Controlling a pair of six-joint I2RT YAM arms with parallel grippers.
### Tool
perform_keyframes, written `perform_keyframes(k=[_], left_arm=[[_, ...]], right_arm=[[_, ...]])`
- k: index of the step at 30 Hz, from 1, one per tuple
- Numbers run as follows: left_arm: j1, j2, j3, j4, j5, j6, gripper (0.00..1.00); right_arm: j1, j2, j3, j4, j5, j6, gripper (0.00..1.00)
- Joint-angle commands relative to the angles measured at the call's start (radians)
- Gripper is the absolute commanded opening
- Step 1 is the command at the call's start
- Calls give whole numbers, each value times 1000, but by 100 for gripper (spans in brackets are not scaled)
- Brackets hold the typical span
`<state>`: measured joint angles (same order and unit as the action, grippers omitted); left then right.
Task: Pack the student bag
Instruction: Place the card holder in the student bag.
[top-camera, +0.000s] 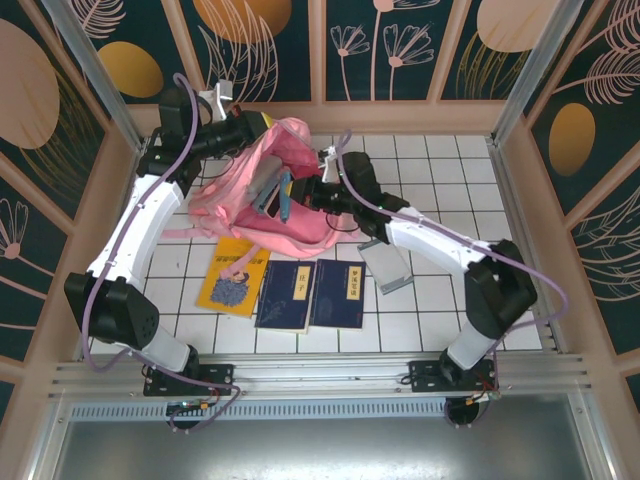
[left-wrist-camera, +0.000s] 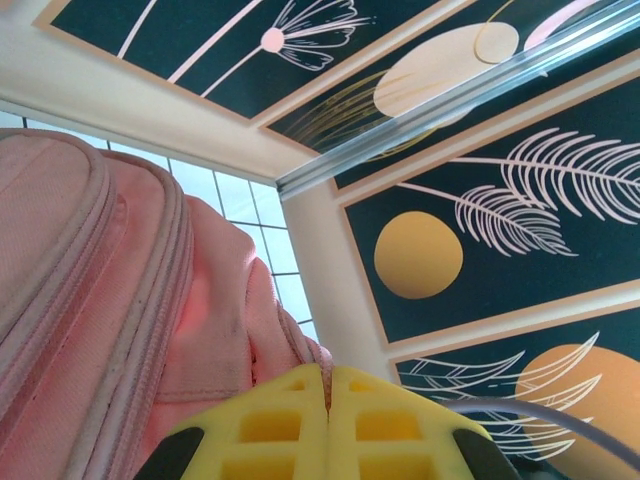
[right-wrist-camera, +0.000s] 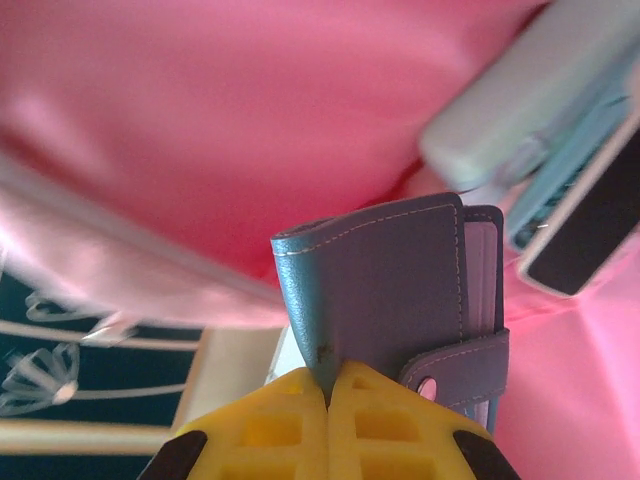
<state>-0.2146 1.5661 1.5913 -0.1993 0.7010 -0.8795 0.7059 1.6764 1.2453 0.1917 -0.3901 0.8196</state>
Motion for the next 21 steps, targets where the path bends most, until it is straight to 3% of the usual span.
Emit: perform_keyframes(k=[1, 5, 8, 9, 12, 17, 21], left_arm=[[3, -45, 34, 198, 68, -27, 0], [3, -52, 27, 207, 81, -33, 0], [3, -52, 29, 205, 82, -27, 0], [3, -51, 31, 200, 79, -24, 0], [3, -42, 42, 181, 71, -9, 0], [3, -22, 55, 175, 68, -2, 0], [3, -7, 62, 161, 57, 10, 0]], right_arm=[[1, 78, 81, 205, 141, 71, 0], [1, 284, 319, 54, 242, 103, 0], [2, 424, 504, -81, 267, 98, 50], [2, 446, 539, -104, 275, 92, 60], [7, 441, 541, -95, 278, 71, 74], [8, 384, 529, -98, 227, -35, 75], [13, 243, 393, -27, 160, -146, 71]])
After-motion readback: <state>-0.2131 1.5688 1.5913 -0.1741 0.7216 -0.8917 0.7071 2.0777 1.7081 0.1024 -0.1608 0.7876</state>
